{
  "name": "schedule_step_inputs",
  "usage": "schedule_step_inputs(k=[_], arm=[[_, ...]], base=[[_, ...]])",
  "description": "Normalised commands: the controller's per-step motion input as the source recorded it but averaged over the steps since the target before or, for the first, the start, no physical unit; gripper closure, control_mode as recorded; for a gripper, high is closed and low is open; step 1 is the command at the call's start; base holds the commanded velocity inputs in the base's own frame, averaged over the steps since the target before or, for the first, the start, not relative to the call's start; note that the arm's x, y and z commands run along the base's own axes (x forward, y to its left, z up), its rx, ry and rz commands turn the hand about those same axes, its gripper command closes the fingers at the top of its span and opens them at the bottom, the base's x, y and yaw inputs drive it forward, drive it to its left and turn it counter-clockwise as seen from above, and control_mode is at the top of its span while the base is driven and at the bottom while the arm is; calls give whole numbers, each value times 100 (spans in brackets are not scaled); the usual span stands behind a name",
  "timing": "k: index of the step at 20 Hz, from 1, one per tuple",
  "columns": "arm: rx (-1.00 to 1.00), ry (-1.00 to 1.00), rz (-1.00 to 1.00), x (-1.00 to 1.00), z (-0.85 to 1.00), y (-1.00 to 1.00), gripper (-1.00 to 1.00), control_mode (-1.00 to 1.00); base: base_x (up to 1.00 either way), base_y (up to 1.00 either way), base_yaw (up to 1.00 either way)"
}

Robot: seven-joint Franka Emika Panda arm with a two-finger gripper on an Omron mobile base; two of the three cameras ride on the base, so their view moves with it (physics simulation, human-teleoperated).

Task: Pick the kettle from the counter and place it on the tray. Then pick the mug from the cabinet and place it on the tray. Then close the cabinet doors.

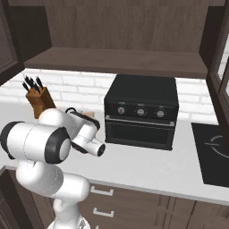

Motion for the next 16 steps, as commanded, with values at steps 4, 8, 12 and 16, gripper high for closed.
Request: schedule_step_inputs(k=[4,8,12,16], arm=[[0,3,-9,29,-4,0,100,-100],[0,0,-8,29,-15,0,100,-100],[0,0,-6,24,-23,0,100,-100],[0,0,-3,-2,-31,-11,100,-100]], base=[[0,0,0],[0,0,0],[0,0,0],[0,0,0]])
